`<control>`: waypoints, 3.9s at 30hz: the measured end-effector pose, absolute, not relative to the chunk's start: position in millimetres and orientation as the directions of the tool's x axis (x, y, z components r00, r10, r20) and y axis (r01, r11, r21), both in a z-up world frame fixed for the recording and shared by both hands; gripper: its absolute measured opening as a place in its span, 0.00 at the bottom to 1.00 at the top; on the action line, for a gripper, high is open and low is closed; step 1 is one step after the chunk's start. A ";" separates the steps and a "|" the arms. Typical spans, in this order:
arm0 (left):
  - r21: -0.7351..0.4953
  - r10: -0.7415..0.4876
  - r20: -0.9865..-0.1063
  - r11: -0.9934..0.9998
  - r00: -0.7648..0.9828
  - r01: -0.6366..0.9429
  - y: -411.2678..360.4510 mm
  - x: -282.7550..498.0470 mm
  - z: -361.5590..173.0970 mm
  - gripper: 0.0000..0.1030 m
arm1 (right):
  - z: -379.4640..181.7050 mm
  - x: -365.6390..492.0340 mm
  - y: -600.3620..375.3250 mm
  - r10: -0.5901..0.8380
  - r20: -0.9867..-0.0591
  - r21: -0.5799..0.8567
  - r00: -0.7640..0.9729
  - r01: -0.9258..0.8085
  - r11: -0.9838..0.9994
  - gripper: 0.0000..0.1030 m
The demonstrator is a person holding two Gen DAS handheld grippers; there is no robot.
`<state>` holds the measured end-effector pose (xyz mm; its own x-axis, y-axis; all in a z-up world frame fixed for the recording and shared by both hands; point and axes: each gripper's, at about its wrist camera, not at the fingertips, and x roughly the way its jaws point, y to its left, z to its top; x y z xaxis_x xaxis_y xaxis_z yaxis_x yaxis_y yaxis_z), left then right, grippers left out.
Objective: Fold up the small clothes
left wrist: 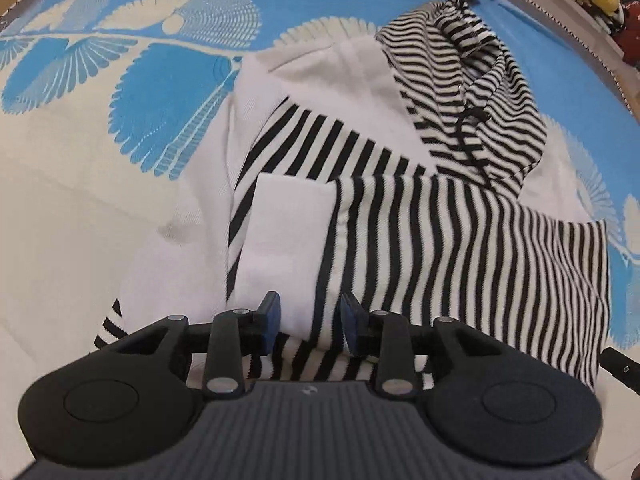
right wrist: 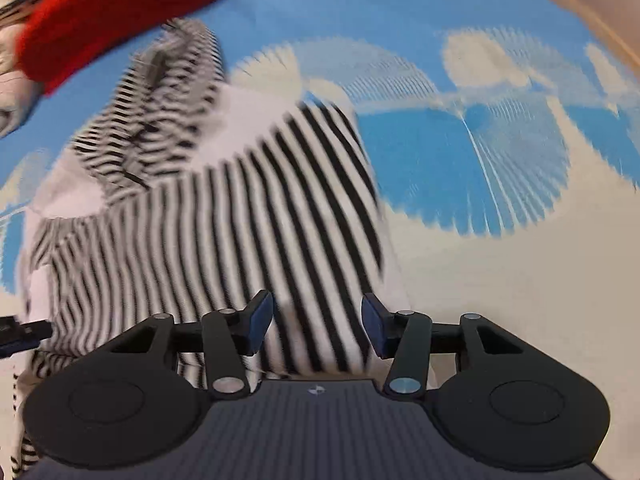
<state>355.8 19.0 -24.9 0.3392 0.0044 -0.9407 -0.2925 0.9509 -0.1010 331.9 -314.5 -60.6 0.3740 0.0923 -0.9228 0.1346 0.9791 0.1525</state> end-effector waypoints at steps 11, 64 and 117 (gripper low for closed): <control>-0.139 -0.049 -0.956 0.944 0.290 -0.299 19.2 357.3 -38.5 0.36 | -93.0 330.9 -309.3 0.045 -0.963 0.081 0.267 0.124 0.989 0.53; 0.014 0.033 -0.671 0.999 0.741 -0.032 -54.9 461.0 78.6 0.42 | -9.7 306.6 -347.3 0.059 -0.883 0.120 0.465 0.103 0.987 0.53; -0.340 -0.154 -0.822 0.906 0.548 -0.254 55.1 344.9 41.5 0.51 | -21.6 338.5 -347.0 0.157 -0.841 0.313 0.518 0.229 0.922 0.16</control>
<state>344.9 55.1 41.5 0.5484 -0.1545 -0.8219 -0.2538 0.9057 -0.3395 338.5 -347.0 -21.6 0.5182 0.1569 -0.8407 0.2290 0.9217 0.3131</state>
